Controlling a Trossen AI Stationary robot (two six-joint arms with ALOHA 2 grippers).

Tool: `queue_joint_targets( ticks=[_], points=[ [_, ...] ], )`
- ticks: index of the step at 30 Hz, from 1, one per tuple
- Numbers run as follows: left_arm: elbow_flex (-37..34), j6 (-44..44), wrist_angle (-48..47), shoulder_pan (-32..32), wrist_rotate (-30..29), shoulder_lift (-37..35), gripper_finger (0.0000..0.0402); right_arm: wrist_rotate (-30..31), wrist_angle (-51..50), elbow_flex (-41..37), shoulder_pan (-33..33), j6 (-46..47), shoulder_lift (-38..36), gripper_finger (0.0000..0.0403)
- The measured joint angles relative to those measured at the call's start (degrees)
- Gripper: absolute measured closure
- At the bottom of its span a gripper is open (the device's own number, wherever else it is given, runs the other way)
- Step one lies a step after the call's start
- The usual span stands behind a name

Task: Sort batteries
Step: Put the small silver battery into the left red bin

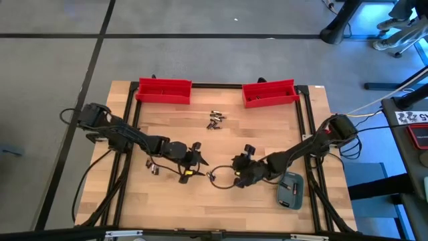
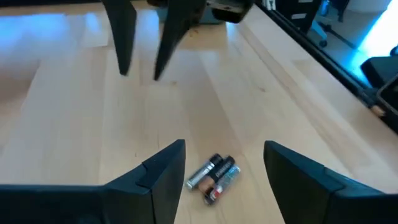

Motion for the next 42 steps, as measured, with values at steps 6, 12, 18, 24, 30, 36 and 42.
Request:
queue_joint_targets(
  ticks=[6,12,18,24,30,36,42],
  points=[
    [1.86,2.40,1.46,0.81,1.61,5.06,0.0194,-2.98,7.87,-0.86,-1.11,-3.35,0.87,0.0265],
    [2.07,5.60,0.15,0.42,6.29,7.72,0.0194,-2.91,7.59,-0.90,-1.11,-3.98,0.90,0.0265],
    [2.07,7.04,0.76,0.61,6.19,10.80,0.0194,-2.51,7.63,-0.90,-1.11,-3.98,0.91,0.0265],
    [2.09,7.09,2.40,0.53,5.55,13.75,0.0194,-1.84,7.63,-0.90,-1.11,-3.98,0.92,0.0265],
    [2.05,7.42,2.30,0.56,3.97,13.73,0.0194,-1.78,7.63,-0.90,-1.11,-3.98,0.92,0.0265],
    [2.05,8.04,1.37,0.37,3.90,13.71,0.0195,-1.42,7.61,-0.90,-1.11,-3.98,0.92,0.0265],
    [2.05,6.89,-0.05,0.05,3.20,13.66,0.0241,-1.42,7.63,-0.90,-1.11,-3.96,0.92,0.0265]
  ],
)
